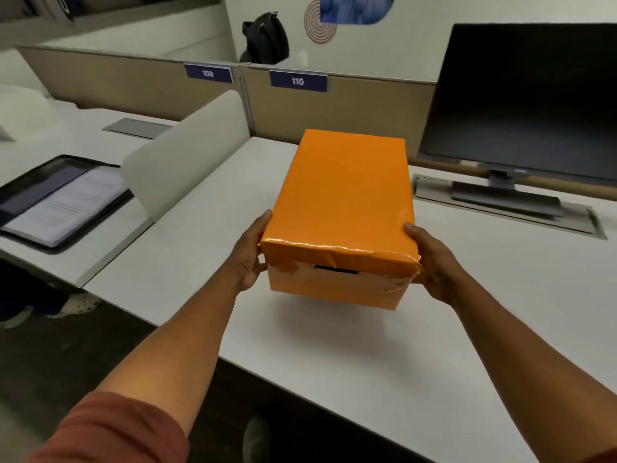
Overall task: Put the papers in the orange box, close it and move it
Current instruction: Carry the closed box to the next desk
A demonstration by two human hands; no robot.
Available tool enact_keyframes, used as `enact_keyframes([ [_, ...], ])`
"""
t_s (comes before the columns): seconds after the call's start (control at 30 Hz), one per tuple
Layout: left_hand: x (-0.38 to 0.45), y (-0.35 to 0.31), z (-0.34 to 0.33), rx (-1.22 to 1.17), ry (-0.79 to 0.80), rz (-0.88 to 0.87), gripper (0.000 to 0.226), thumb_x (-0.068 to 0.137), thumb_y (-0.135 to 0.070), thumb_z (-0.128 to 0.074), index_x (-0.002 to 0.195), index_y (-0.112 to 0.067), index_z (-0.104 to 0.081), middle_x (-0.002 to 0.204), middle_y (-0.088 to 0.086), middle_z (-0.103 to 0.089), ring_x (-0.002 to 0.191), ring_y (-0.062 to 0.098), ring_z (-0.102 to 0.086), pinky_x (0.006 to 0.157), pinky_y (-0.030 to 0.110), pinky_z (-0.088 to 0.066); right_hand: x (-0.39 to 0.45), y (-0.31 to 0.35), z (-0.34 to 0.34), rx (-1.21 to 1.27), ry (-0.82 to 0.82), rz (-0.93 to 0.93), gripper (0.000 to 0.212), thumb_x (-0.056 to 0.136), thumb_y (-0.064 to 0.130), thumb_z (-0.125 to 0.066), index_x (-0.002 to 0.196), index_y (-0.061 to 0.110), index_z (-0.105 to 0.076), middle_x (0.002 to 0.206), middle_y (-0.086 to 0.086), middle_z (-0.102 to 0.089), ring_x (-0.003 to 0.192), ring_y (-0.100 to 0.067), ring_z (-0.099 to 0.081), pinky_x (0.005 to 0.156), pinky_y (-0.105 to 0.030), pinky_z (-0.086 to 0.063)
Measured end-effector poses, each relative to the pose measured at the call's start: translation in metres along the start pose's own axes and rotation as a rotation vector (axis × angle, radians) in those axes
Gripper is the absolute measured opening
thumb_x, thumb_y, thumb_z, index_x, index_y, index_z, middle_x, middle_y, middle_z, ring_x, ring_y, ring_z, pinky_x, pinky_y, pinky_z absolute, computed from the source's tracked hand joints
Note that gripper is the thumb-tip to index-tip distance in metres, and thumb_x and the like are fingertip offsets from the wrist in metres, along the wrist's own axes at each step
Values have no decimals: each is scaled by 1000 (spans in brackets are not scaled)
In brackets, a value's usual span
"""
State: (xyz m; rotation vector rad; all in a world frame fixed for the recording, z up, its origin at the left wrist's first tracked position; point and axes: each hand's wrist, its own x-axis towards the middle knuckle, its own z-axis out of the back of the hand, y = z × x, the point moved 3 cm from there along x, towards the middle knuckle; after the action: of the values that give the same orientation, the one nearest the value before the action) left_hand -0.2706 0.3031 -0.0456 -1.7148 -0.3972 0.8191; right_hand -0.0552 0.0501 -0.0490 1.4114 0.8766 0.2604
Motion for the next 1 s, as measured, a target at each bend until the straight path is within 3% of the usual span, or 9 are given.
enact_keyframes([
  [0.2,32,-17,75,-68,-25,-20,61,88,-62,-56,140,-31,-51,133,8,-63,122,32,-56,102,55,-46,49,9,-77,15,9,-13,69,85,60,-58,143,31,-35,140,-7,-52,118,-39,-57,97,-64,-47],
  [0.47,95,-55,188,-85,-84,10,64,81,-63,-63,135,-31,-55,125,3,-66,122,26,-55,101,57,-43,120,12,-199,61,5,-19,63,84,62,-60,136,33,-41,133,-5,-56,110,-34,-60,86,-59,-54],
  [0.57,113,-67,222,-136,-102,-6,65,75,-63,-63,131,-31,-60,131,6,-65,125,28,-54,100,56,-45,140,16,-242,79,8,-23,59,83,62,-61,132,35,-43,130,-3,-58,107,-32,-61,75,-52,-55],
  [0.67,134,-75,252,-182,-101,-40,64,79,-58,-60,136,-28,-57,136,9,-61,125,28,-54,99,51,-46,162,23,-276,72,-7,-20,60,81,64,-61,131,37,-42,130,-3,-57,107,-31,-61,75,-51,-55],
  [0.77,154,-77,273,-236,-65,-48,59,83,-55,-57,135,-27,-59,126,6,-64,113,24,-59,84,41,-52,182,28,-302,52,-17,-12,63,81,65,-60,134,37,-41,132,-3,-56,106,-29,-61,74,-50,-55],
  [0.83,167,-75,283,-267,-70,-51,55,83,-54,-58,130,-27,-62,122,6,-66,107,23,-62,81,39,-54,192,29,-316,44,-33,-9,66,81,65,-60,138,36,-41,133,-3,-55,108,-31,-61,77,-52,-54],
  [0.93,185,-73,295,-276,-157,-64,51,81,-57,-59,121,-26,-67,113,6,-71,101,24,-65,84,42,-54,204,28,-331,32,-60,-10,71,82,65,-58,143,35,-38,135,-2,-54,114,-34,-58,84,-56,-52],
  [1.0,194,-71,302,-234,-240,-50,44,85,-59,-55,111,-27,-69,102,3,-74,96,23,-67,76,37,-56,210,27,-341,26,-64,-2,66,85,64,-56,143,36,-38,135,-1,-53,113,-34,-57,83,-55,-52],
])
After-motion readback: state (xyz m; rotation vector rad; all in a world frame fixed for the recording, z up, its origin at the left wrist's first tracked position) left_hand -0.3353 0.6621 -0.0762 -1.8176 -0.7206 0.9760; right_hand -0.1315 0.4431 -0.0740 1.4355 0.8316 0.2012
